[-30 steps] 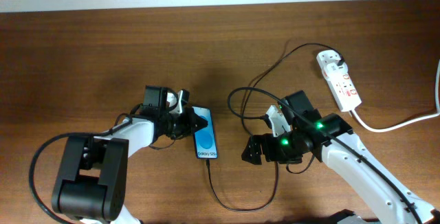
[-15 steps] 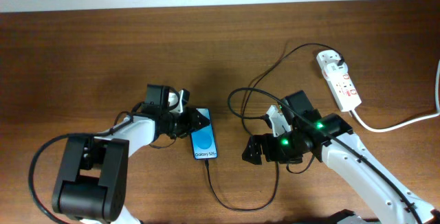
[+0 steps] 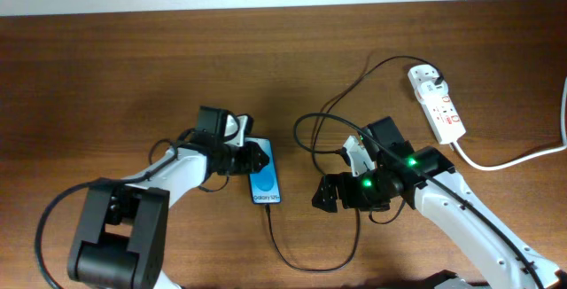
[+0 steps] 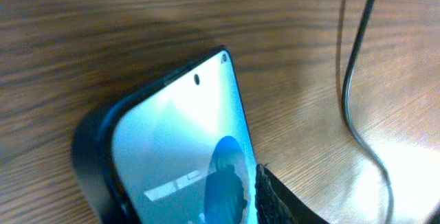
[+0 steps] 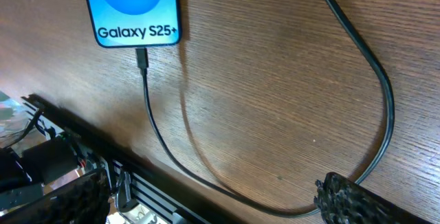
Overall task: Plug charger to phone and switch on socket
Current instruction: 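Lay the phone flat on the table with the left gripper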
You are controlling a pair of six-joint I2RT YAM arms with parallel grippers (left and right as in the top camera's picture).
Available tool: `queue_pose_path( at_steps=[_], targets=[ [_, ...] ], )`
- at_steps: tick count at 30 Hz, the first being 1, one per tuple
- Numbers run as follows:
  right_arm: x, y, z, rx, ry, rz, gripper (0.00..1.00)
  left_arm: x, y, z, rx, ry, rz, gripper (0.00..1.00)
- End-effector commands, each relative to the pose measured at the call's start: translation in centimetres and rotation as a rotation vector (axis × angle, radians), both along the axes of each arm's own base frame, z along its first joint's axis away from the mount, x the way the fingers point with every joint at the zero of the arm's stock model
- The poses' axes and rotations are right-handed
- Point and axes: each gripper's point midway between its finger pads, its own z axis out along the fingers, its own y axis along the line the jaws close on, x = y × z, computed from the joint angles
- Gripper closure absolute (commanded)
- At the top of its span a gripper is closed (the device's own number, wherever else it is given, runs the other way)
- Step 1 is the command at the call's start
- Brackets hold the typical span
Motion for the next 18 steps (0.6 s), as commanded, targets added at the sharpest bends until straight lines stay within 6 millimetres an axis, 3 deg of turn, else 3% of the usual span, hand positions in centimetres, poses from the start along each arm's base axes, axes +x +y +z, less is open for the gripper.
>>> queue_pose_path(
  at_steps=[1, 7, 12, 15, 18],
  targets=[
    [0.2, -0.2, 0.1, -0.006, -0.013, 0.002, 0.02, -3.0, 1.0, -4.2, 0.202, 0.024, -0.168, 0.56],
    [0.2, -0.2, 0.1, -0.006, -0.013, 0.002, 0.02, -2.6, 0.5, -3.7, 0.193, 0.026, -0.152, 0.47],
    [0.2, -0.2, 0.1, -0.006, -0.013, 0.002, 0.02, -2.5, 1.4, -3.4, 0.219, 0.071, -0.108, 0.51],
    [0.2, -0.2, 0.1, -0.006, -0.013, 0.002, 0.02, -1.7, 3.1, -0.9, 0.227, 0.117, -0.057, 0.50],
    [0.2, -0.2, 0.1, -0.006, -0.013, 0.002, 0.02, -0.8, 5.6, 3.8, 0.304, 0.094, 0.004, 0.45]
  ],
)
